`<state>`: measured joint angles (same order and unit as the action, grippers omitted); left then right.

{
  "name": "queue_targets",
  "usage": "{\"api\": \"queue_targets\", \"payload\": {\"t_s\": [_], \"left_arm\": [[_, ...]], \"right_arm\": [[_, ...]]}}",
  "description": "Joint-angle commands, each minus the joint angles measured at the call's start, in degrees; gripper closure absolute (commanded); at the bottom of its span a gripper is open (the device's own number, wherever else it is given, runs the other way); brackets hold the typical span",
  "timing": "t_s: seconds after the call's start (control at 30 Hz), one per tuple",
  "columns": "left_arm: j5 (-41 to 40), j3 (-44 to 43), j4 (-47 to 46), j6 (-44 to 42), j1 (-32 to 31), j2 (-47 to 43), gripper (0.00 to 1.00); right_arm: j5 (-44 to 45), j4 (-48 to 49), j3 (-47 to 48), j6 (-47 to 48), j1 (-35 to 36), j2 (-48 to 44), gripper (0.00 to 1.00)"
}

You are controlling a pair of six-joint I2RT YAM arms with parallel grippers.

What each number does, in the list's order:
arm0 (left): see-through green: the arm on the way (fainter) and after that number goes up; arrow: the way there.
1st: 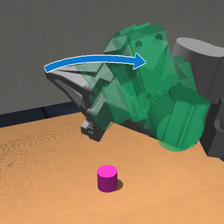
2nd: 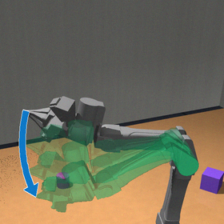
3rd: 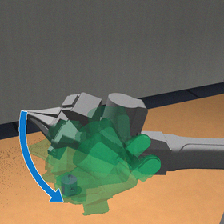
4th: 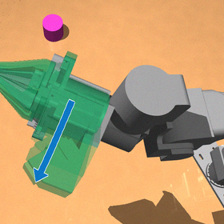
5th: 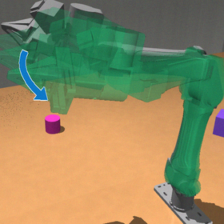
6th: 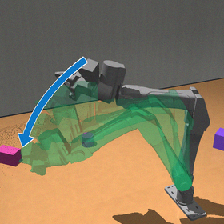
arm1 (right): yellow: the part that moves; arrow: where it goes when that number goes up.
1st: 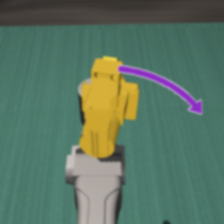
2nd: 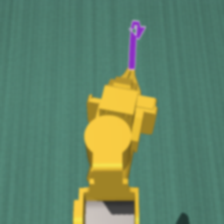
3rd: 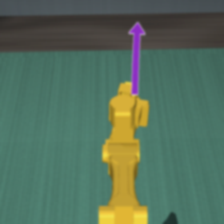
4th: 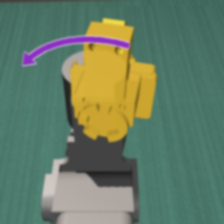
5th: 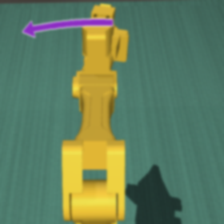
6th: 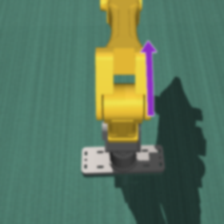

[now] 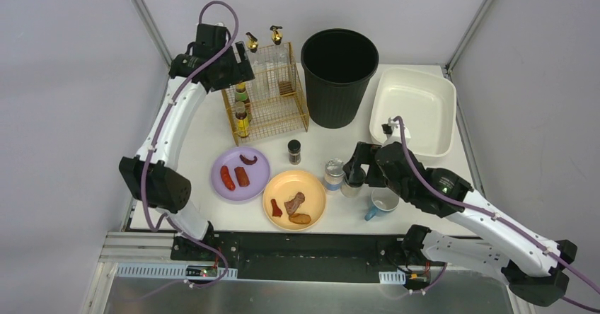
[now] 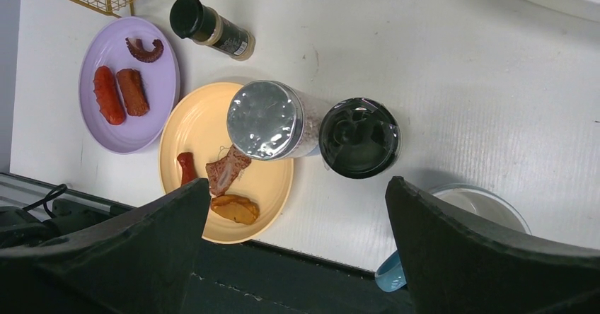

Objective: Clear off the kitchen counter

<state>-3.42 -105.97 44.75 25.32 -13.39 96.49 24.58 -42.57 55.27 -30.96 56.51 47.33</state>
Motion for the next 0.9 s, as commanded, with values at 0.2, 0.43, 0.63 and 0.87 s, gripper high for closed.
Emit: {"api": "queue_targets", "payload": {"t_s": [0.2, 0.43, 0.63, 0.87], "left_arm": [[11.7, 10.0, 0.2, -1.5, -8.0, -14.4, 0.2], [7.9, 15.1, 0.0, 0.0, -21.7, -16.6, 0.16], [8.5, 17.8, -1.4, 0.6, -30.3, -13.6, 0.1], [10.6, 17.2, -3.1, 1.0, -37.2, -7.3, 0.03]], "right_arm": [[1.7, -4.4, 2.3, -0.9, 0.3, -3.8, 0.01], [4.2, -8.5, 2.6, -2.8, 0.2, -5.6, 0.01], [7.1, -13.7, 2.9, -4.8, 0.2, -6.7, 0.01], [9.2, -16.9, 2.8, -7.1, 0.3, -8.6, 0.01]]}}
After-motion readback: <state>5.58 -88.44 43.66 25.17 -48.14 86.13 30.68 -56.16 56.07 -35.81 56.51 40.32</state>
